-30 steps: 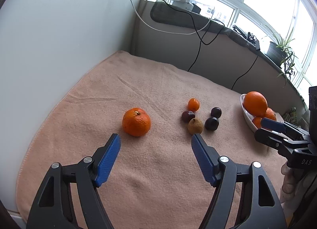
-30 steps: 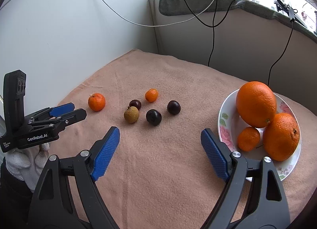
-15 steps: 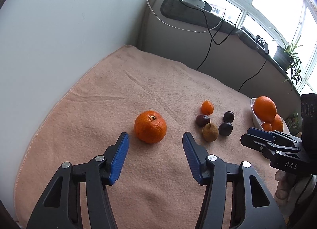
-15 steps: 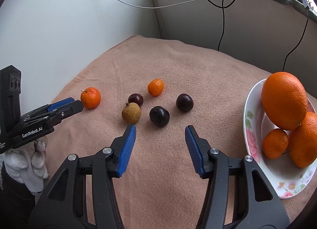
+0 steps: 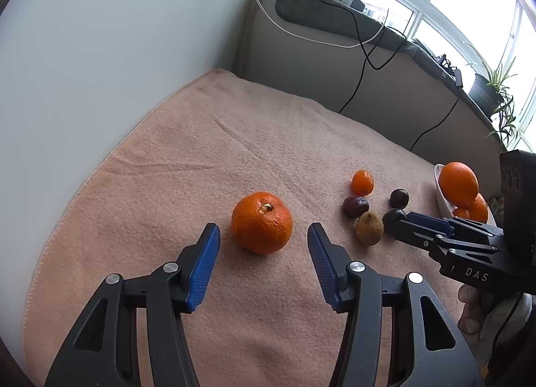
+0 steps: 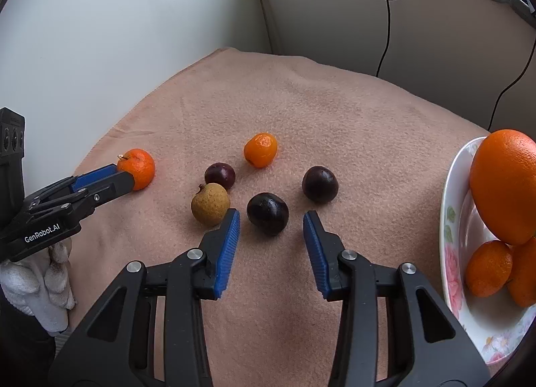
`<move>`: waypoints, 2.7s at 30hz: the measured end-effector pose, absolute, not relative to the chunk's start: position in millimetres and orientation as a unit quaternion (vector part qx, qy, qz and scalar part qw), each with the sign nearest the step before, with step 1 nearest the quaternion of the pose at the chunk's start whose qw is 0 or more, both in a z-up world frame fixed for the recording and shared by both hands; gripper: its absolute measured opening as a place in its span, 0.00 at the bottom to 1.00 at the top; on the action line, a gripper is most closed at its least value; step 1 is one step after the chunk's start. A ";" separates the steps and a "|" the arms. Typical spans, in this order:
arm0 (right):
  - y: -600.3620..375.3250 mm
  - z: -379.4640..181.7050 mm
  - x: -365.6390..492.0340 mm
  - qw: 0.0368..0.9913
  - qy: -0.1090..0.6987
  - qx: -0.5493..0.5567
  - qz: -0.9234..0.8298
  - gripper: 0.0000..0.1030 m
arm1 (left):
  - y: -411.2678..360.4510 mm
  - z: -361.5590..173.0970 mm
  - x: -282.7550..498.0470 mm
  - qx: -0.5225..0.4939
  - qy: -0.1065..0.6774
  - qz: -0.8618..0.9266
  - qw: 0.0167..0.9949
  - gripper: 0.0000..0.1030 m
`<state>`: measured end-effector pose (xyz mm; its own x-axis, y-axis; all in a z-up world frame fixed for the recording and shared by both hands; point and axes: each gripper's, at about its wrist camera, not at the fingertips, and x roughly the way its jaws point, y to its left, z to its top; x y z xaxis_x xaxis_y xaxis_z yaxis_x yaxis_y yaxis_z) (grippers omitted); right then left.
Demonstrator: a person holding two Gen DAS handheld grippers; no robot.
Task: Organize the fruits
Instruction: 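Grasp the mandarin with the left gripper while the right grasps a dark plum, then carry the mandarin and plum in both grippers onto the white plate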
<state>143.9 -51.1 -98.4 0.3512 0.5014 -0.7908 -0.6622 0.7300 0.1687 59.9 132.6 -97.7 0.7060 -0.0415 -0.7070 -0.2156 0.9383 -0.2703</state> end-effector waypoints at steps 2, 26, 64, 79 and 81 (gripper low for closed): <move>-49.2 -99.9 147.5 0.816 0.447 -0.090 0.356 0.37 | 132.4 -99.9 62.6 -0.167 0.386 0.049 0.906 0.47; -40.5 -103.5 144.7 0.816 0.440 -0.108 0.360 0.27 | 131.7 -99.9 61.8 -0.162 0.376 0.050 0.911 0.36; -147.2 -36.3 102.2 0.862 0.377 -0.043 0.336 0.27 | 35.7 -42.7 53.2 -0.130 0.326 -0.054 0.935 0.36; -215.7 -33.2 100.8 0.884 0.372 -0.016 0.281 0.27 | -23.1 -35.7 71.7 -0.111 0.331 -0.120 0.929 0.36; -224.1 -34.5 102.0 0.886 0.374 -0.012 0.274 0.27 | -29.7 -35.6 74.7 -0.108 0.332 -0.127 0.929 0.36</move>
<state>102.0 -224.1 -34.5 0.5702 0.4774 -0.6685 -0.4952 0.8491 0.1840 74.7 -29.7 -35.6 0.7477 -0.3069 -0.5889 0.1639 0.9447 -0.2842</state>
